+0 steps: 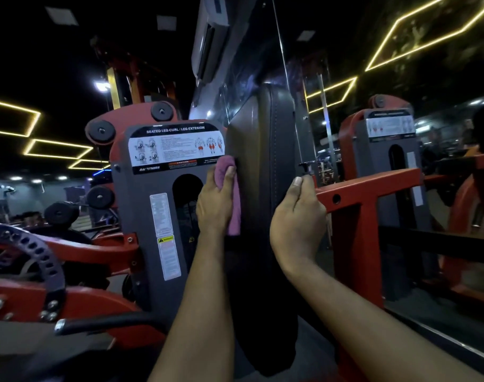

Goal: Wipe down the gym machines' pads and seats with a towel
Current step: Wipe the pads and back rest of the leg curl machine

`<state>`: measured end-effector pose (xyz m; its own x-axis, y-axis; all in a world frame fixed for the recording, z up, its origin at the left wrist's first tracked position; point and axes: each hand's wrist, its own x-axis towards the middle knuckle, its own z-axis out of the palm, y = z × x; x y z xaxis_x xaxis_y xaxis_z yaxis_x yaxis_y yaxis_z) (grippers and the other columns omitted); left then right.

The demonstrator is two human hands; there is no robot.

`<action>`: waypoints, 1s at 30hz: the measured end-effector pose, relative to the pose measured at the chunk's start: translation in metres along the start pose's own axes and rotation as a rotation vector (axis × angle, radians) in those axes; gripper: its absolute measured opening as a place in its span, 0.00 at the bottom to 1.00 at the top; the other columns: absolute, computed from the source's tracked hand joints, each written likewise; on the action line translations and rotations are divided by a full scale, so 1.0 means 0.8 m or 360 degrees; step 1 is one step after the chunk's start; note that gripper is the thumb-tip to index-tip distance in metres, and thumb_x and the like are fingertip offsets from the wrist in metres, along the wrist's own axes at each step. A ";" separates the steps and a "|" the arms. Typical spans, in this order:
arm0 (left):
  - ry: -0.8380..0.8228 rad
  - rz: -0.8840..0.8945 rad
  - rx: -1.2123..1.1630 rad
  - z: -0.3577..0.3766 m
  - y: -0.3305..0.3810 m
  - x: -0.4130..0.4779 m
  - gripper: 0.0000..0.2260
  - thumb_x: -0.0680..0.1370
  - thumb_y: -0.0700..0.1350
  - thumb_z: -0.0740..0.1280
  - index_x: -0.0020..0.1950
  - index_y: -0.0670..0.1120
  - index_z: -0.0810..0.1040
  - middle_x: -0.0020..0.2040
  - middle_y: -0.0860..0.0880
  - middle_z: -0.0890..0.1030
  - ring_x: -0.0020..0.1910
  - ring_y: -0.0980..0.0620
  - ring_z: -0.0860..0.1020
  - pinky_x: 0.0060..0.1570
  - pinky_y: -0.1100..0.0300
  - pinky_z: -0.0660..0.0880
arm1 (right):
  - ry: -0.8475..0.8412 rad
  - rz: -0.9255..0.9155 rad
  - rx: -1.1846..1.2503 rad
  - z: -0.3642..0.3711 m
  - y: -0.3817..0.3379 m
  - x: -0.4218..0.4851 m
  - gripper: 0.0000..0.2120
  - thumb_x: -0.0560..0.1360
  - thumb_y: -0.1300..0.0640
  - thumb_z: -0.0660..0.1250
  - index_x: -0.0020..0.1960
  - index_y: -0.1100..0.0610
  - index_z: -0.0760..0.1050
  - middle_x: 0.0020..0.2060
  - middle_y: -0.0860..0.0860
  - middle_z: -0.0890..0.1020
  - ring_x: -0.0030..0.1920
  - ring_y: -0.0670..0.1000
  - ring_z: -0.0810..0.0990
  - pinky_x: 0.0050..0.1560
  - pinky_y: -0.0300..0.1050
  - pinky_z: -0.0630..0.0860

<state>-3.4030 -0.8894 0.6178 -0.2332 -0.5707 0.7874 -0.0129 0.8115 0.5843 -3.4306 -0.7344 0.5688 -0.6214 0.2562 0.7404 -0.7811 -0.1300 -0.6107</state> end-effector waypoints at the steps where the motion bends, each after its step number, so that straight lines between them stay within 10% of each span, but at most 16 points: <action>1: -0.0025 -0.0050 0.0003 0.006 -0.014 0.018 0.27 0.80 0.68 0.55 0.76 0.57 0.66 0.67 0.42 0.78 0.65 0.38 0.75 0.58 0.50 0.70 | 0.0024 -0.0023 0.0000 0.003 0.001 0.001 0.14 0.87 0.52 0.52 0.45 0.54 0.69 0.27 0.45 0.72 0.28 0.49 0.73 0.29 0.44 0.60; 10: -0.0185 -0.0386 -0.0109 0.003 -0.067 -0.028 0.24 0.82 0.66 0.52 0.75 0.56 0.65 0.69 0.41 0.75 0.65 0.37 0.74 0.60 0.47 0.70 | 0.0017 -0.0044 0.0062 -0.001 -0.004 0.001 0.14 0.87 0.54 0.53 0.43 0.53 0.67 0.25 0.45 0.70 0.26 0.44 0.73 0.25 0.35 0.63; 20: -0.0034 0.0535 -0.0329 -0.038 0.060 -0.084 0.18 0.81 0.60 0.58 0.70 0.58 0.62 0.67 0.55 0.73 0.60 0.52 0.76 0.56 0.56 0.70 | -0.0345 0.0013 0.0084 -0.026 0.000 0.022 0.16 0.86 0.52 0.54 0.40 0.53 0.67 0.27 0.48 0.73 0.28 0.45 0.72 0.30 0.45 0.63; 24: -0.0037 0.0275 -0.0045 -0.035 0.076 -0.087 0.22 0.78 0.71 0.54 0.71 0.71 0.58 0.70 0.52 0.62 0.70 0.50 0.63 0.65 0.48 0.58 | -0.0317 -0.0046 0.0254 -0.024 -0.016 0.060 0.18 0.86 0.54 0.56 0.37 0.50 0.65 0.28 0.46 0.70 0.28 0.42 0.70 0.31 0.42 0.64; 30: -0.0035 0.0300 -0.0047 -0.041 0.077 -0.131 0.27 0.77 0.69 0.53 0.76 0.68 0.58 0.58 0.48 0.71 0.55 0.45 0.77 0.52 0.58 0.69 | -0.0224 -0.0084 0.0375 0.003 -0.014 0.068 0.12 0.86 0.54 0.55 0.45 0.54 0.68 0.27 0.46 0.69 0.27 0.43 0.68 0.31 0.47 0.66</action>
<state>-3.3478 -0.7837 0.5781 -0.2502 -0.4059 0.8790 0.0617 0.8993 0.4329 -3.4556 -0.7214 0.6164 -0.5691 0.1353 0.8111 -0.7948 -0.3433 -0.5004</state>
